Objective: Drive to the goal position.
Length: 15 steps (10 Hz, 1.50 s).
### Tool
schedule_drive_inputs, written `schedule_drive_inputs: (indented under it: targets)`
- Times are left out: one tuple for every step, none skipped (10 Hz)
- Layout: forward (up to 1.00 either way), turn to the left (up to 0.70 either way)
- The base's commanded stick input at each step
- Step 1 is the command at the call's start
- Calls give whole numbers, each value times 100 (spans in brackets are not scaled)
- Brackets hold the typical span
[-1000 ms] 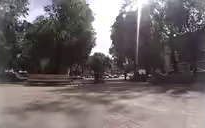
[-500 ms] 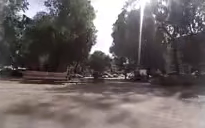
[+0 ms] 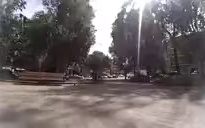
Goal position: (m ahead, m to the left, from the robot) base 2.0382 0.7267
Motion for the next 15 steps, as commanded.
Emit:
schedule_drive_inputs:
  targets:
    - [70, 0]
    - [70, 0]
    - [70, -5]
    - [70, -27]
    - [70, -15]
    - [70, 0]
    - [70, 0]
    - [70, 0]
    - [70, 0]
    - [70, 0]
    - [70, 0]
    - [70, 0]
    - [70, 0]
    - [70, 0]
    - [70, 0]
